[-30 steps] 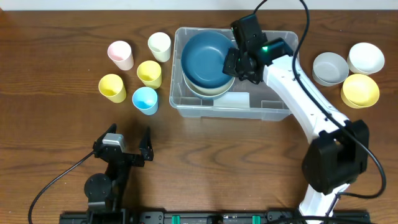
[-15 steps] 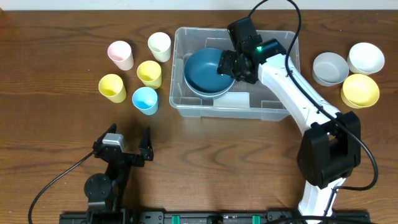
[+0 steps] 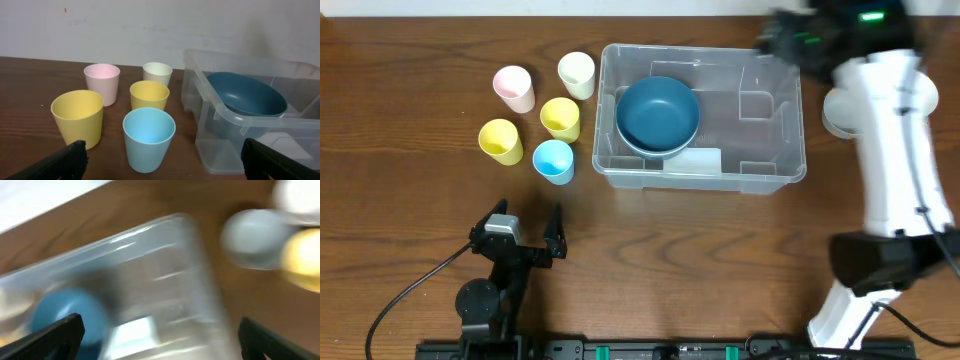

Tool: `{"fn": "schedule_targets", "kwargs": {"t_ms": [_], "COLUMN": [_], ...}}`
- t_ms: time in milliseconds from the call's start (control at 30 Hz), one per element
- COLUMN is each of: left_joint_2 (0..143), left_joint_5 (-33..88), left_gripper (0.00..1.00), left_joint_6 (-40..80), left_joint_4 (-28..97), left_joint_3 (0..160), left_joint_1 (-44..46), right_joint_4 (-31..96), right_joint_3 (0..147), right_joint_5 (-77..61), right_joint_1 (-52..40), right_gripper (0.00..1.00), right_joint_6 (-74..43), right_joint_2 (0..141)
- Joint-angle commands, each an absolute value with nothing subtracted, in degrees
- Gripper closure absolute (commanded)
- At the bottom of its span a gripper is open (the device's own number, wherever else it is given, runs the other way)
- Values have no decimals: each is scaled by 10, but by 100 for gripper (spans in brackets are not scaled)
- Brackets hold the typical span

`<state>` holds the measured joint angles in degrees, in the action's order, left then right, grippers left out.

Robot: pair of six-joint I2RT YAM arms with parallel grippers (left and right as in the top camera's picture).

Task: Pack container
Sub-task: 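Move the right gripper to the yellow bowl and grasp its rim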

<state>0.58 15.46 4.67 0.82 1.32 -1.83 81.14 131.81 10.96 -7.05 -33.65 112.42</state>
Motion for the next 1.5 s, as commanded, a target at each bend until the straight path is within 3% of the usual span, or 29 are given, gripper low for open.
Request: {"fn": "schedule_targets", "kwargs": {"t_ms": [0,167,367,967,1467], "left_joint_2": [3,3,3,3,3], "left_joint_5": [158,158,158,158,158], "left_gripper": [2,2,2,2,2], "left_joint_6": [50,50,50,50,50], "left_joint_4": [26,26,26,26,26], "left_joint_3": [2,2,2,2,2], "left_joint_1": [-21,-21,-21,-21,-21], "right_joint_4": [853,851,761,537,495], "right_joint_3": [1310,1232,1103,858,834], "right_joint_5": [165,121,54,58,58], "right_joint_1": [35,178,266,308,332], "right_gripper": [1,1,4,2,5], "right_joint_6": [-350,-368,-321,-310,-312], "right_joint_2": [1132,1136,1136,1136,1142]}}
